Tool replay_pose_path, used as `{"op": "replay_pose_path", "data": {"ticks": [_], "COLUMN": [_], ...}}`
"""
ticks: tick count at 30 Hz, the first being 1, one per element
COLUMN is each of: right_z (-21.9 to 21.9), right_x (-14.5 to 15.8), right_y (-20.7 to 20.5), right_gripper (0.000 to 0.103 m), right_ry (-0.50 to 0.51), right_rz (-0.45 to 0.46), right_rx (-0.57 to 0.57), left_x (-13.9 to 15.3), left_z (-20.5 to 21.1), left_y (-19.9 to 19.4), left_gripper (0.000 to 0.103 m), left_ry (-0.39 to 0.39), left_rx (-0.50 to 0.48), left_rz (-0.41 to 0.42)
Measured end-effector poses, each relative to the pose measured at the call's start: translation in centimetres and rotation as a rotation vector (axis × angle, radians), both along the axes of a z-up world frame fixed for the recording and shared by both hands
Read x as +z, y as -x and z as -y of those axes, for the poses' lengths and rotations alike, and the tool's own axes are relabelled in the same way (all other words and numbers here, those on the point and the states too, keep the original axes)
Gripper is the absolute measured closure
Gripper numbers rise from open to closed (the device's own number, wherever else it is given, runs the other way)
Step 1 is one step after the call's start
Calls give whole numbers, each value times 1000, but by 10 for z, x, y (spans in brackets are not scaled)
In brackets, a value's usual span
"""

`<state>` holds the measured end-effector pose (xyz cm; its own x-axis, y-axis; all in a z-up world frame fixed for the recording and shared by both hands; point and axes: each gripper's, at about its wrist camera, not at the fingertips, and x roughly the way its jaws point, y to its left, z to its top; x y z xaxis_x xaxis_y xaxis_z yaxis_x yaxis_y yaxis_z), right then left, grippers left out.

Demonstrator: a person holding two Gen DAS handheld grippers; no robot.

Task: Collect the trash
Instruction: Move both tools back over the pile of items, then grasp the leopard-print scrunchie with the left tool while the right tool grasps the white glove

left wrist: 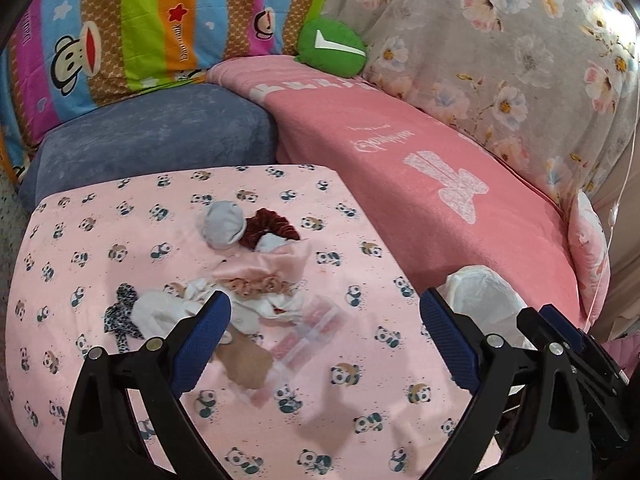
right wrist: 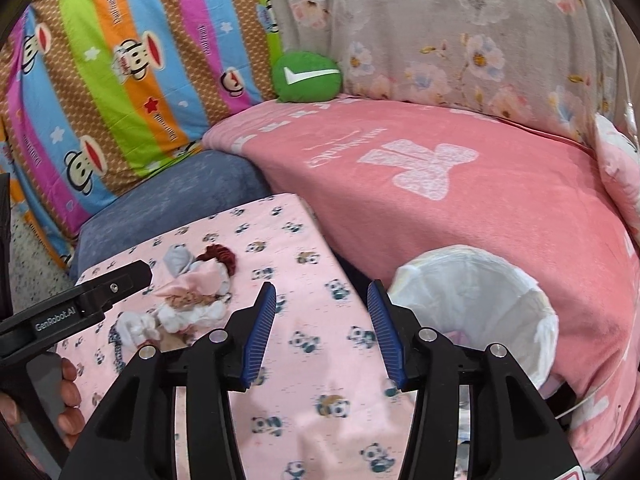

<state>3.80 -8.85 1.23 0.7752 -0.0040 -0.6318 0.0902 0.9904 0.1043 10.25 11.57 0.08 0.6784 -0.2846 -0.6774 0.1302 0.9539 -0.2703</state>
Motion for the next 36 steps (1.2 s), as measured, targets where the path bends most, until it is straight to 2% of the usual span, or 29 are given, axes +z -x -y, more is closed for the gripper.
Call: {"op": "replay_pose_path", "data": {"ticks": [13, 21, 25, 29, 33, 36], "right_z": [-102, -161, -185, -204, -215, -222], "right_x": [-23, -48, -62, -79, -94, -103], "right_y": [-19, -37, -48, -64, -76, -82], "right_gripper": [54, 54, 54, 54, 54, 58], "right_ry": [-3, -3, 2, -1, 7, 17], "right_rz": [-55, -116, -140, -173, -206, -226], "right_rx": [202, 308, 346, 377, 400, 411], "left_x": [-38, -67, -84, -99, -111, -118], "left_z": [-100, -134, -146, -158, -169, -171], "left_y": [1, -8, -19, -31, -39, -43], "left_gripper": [12, 12, 14, 26, 32, 37], "left_ry": [-69, -88, -70, -15, 43, 76], "left_rx": [193, 223, 214, 199, 198, 186], "left_rz": [-70, -141, -193, -242, -275, -298]}}
